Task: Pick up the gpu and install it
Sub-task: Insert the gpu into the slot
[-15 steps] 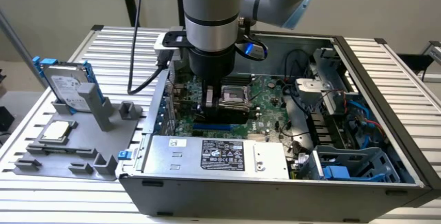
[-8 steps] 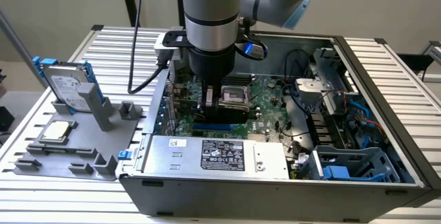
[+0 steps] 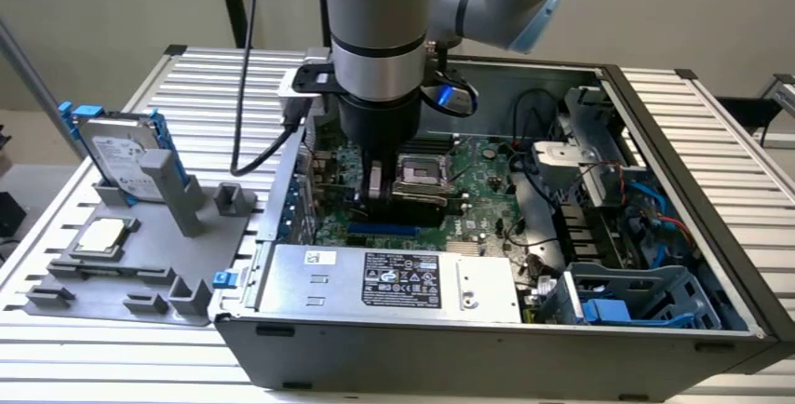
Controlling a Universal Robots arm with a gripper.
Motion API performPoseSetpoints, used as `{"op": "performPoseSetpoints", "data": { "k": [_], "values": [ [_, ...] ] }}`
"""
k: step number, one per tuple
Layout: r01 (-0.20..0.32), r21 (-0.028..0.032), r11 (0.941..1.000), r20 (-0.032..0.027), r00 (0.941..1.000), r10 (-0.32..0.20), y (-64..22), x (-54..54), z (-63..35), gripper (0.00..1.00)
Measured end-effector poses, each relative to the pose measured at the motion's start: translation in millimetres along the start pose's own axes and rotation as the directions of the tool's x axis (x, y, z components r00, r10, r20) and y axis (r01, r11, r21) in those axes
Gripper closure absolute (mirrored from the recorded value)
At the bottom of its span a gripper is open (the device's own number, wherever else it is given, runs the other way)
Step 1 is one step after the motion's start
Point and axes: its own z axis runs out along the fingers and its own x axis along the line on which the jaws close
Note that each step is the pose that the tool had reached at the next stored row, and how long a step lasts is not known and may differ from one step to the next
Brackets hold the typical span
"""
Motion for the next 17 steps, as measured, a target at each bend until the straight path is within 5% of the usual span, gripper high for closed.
{"op": "performPoseSetpoints", "data": {
  "k": [17],
  "values": [
    [-0.019, 0.0012, 0.9998, -0.0008, 0.9998, 0.019, 3.8, -0.7, 8.0, 0.73]
  ]
}}
